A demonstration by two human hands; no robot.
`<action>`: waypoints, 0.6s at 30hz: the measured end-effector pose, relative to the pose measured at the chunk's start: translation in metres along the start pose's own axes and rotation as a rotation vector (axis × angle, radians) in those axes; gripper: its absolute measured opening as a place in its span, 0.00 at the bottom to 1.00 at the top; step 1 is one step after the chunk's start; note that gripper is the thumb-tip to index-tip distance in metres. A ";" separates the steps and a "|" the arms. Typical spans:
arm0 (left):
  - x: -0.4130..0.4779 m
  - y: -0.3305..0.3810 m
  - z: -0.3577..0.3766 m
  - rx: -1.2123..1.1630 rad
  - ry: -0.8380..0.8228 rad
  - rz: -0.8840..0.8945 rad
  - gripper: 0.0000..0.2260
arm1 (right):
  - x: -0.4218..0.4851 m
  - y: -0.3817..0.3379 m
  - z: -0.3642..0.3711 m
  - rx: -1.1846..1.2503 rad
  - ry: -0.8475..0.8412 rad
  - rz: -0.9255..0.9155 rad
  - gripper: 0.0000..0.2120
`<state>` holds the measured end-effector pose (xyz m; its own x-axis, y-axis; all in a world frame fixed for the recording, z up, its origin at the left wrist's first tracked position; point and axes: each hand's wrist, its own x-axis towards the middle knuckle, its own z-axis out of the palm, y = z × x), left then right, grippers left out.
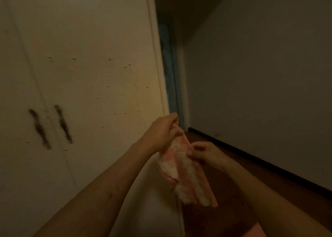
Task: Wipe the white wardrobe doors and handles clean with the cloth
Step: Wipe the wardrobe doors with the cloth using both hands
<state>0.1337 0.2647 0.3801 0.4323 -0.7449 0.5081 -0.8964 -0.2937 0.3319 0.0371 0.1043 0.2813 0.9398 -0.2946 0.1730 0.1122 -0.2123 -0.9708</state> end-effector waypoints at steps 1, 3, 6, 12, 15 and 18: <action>-0.005 -0.005 -0.013 0.014 0.021 -0.011 0.09 | 0.004 -0.006 0.011 -0.012 -0.026 -0.010 0.04; -0.018 -0.018 -0.044 0.050 0.065 -0.042 0.09 | 0.018 -0.015 0.037 -0.013 -0.071 -0.028 0.05; -0.032 -0.031 -0.080 0.079 0.114 -0.073 0.09 | 0.033 -0.022 0.066 -0.031 -0.121 -0.039 0.05; -0.072 -0.058 -0.162 0.212 0.211 -0.146 0.08 | 0.053 -0.055 0.142 -0.023 -0.253 -0.075 0.08; -0.093 -0.068 -0.200 0.246 0.278 -0.173 0.06 | 0.062 -0.067 0.174 -0.049 -0.306 -0.100 0.06; -0.114 -0.077 -0.235 0.289 0.335 -0.196 0.07 | 0.067 -0.078 0.205 -0.057 -0.364 -0.115 0.05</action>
<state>0.1763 0.5129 0.4841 0.5606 -0.4391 0.7021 -0.7650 -0.5991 0.2362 0.1572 0.2926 0.3347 0.9764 0.0822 0.1998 0.2150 -0.2788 -0.9360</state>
